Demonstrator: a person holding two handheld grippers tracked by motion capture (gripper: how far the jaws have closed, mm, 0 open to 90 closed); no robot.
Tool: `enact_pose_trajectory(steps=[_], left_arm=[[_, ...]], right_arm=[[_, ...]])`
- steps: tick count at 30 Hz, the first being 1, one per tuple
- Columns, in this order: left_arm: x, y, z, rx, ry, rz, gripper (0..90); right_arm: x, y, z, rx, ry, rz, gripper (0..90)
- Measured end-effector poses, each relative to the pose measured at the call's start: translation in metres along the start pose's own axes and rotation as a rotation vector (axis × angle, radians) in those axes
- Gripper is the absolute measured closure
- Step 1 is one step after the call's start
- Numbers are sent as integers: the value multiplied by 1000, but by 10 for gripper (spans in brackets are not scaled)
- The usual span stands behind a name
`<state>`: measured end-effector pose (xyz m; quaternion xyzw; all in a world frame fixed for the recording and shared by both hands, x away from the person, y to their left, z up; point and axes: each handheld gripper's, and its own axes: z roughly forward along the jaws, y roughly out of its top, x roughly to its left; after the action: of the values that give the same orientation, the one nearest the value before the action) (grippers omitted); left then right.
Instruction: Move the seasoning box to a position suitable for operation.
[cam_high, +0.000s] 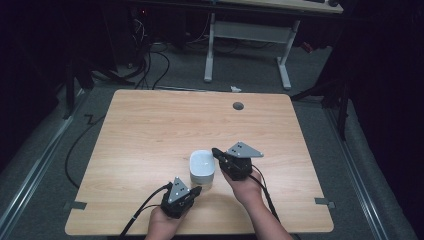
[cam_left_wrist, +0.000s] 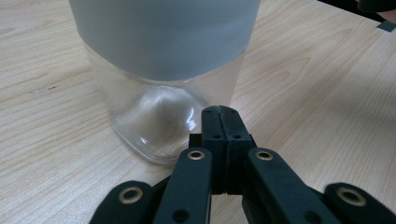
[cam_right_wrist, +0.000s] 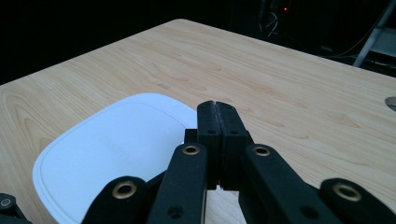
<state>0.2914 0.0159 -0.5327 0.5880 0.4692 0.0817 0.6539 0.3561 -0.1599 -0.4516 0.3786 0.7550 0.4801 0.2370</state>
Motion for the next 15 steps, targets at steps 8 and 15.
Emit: enact_pose_trajectory(steps=[8,15], left_arm=[[-2,9,-6,-13,-9,4,900],[3,21,-18,-34,0,18,900]], right_arm=[[-8,2,-10,-17,-25,5,894],[-17,-1,-14,-13,-44,13,890]])
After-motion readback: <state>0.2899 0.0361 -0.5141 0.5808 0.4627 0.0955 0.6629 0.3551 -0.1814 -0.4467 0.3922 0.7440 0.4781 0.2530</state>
